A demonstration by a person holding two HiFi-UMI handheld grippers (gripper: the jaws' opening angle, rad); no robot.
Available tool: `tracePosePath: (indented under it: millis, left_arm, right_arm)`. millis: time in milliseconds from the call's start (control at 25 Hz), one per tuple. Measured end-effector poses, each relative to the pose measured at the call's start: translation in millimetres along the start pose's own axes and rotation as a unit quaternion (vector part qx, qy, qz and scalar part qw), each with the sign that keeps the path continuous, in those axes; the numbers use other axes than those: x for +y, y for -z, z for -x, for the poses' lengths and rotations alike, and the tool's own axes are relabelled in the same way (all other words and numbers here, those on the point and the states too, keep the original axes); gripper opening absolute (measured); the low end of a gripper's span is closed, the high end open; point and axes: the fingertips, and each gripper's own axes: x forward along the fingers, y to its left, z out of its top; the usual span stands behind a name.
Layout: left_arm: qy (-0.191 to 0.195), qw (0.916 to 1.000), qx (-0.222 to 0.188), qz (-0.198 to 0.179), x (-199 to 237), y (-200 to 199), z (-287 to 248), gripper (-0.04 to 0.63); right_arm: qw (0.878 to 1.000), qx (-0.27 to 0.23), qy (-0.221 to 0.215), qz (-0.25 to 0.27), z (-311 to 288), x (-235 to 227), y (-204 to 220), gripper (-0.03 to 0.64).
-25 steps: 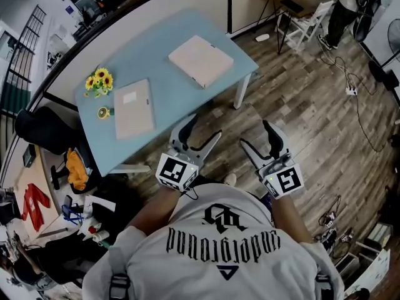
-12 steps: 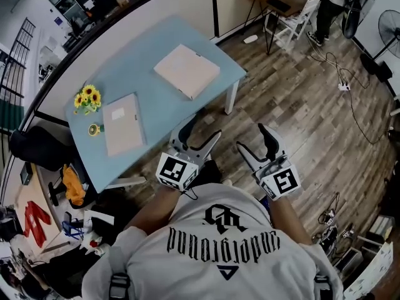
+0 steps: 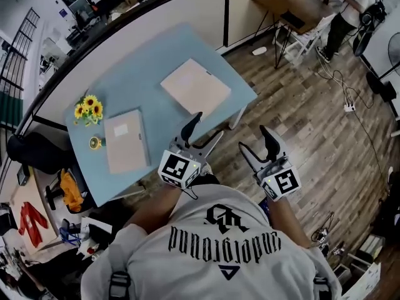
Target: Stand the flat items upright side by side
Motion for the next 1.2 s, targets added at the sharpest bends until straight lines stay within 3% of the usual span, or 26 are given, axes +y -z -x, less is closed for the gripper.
tracePosePath:
  millis: [360,680,880,1200]
  left_arm:
    - [-0.052,0.9986,0.006,-0.009,112,-7,0,0.313]
    - [-0.120,0.9927,0.012,0.004,170,1,24,0.313]
    - [-0.169,0.9854,0.019,0.014,192,8,31,0.313]
    - [-0.259,0.9653,0.021,0.029,228,11,21,0.314]
  right_arm:
    - [0.999,-0.007,-0.053,0.001,-123,-13,-7,0.313]
    - [0.992,0.005,-0.128,0.003,-192,5,-3,0.313]
    - [0.984,0.012,-0.175,0.002,-225,4,0,0.311]
    - [0.965,0.019,-0.262,0.005,-281,-19,0,0.311]
